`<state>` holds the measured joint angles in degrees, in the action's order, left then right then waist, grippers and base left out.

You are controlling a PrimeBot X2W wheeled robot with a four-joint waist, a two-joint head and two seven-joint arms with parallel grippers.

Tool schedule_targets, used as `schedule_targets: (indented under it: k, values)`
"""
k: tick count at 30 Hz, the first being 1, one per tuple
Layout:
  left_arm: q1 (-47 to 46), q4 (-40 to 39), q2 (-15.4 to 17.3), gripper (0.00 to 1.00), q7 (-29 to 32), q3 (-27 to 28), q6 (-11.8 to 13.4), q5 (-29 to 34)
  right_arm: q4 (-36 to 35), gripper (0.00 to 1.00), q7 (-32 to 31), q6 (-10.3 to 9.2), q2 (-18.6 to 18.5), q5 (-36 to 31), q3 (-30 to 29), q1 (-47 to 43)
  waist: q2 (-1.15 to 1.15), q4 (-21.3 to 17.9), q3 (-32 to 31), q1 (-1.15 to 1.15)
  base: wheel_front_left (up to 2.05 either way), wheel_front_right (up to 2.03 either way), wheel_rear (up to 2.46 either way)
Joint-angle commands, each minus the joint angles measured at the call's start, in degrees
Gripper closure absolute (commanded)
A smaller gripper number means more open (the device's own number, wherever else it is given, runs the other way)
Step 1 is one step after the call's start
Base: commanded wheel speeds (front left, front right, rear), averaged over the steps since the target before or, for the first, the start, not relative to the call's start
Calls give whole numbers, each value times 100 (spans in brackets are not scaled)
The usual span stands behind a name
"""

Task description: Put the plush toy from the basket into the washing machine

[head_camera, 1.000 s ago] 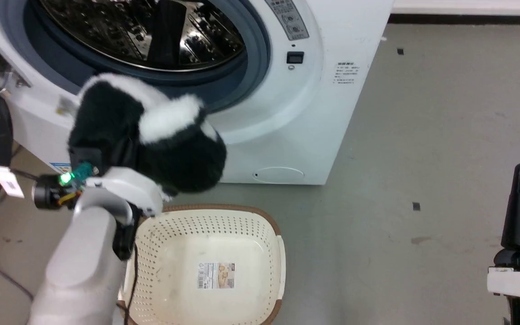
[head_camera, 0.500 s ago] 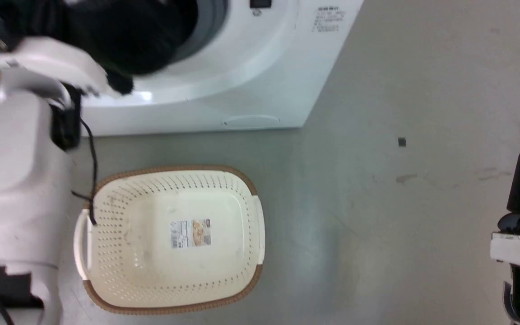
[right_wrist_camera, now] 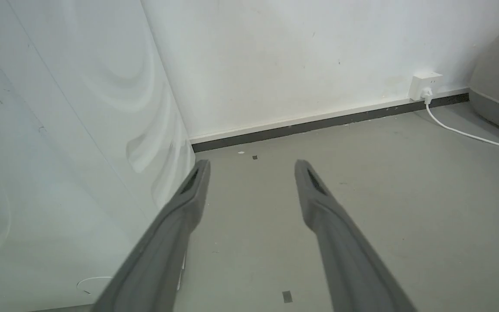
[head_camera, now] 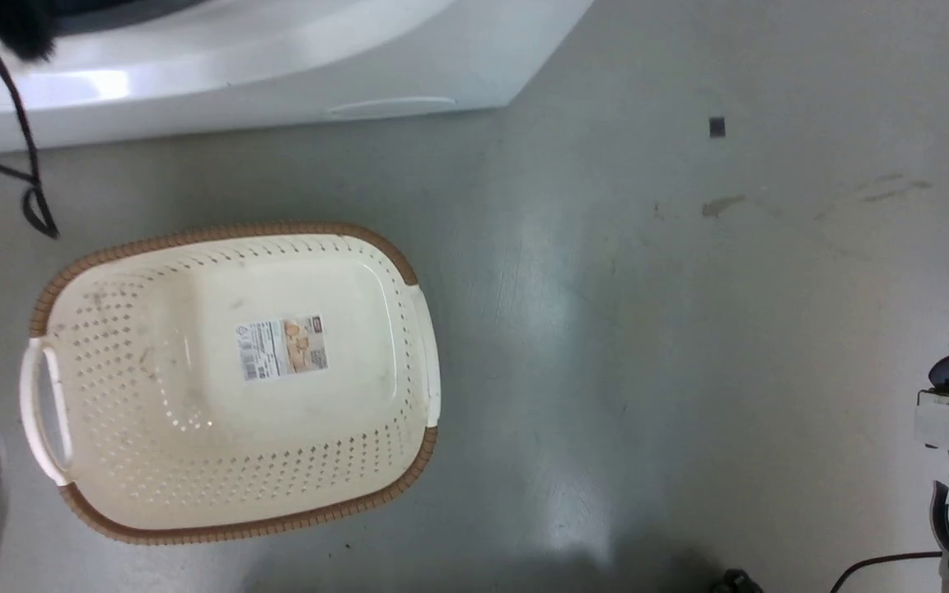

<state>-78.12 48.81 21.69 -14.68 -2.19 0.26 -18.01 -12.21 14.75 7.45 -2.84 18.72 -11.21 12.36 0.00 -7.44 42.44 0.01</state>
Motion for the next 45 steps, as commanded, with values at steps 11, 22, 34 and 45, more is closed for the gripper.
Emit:
schedule_targets:
  k: [11, 22, 34, 45]
  values:
    - [-1241, 135, 123, 100, -31, 200, 118, 202, -127, 0, 25, 3, -4, -33, -32, 216, 0, -50, 678, -1, 0, 0, 0]
    - [-634, 300, -189, 0, -31, 136, 46, 493, -99, 0, 25, 3, -4, -108, -21, 314, 0, 170, 598, -1, 0, 0, 0]
    - [1572, -359, -612, 0, -31, 205, -20, 767, 140, 0, 25, 3, -4, -451, 168, 78, 0, 429, -812, -1, 0, 0, 0]
    - [3722, -1372, -1110, 0, -31, 338, 41, 1016, 439, 0, 25, 3, -4, -689, 309, -608, 0, 766, -2326, -1, 0, 0, 0]
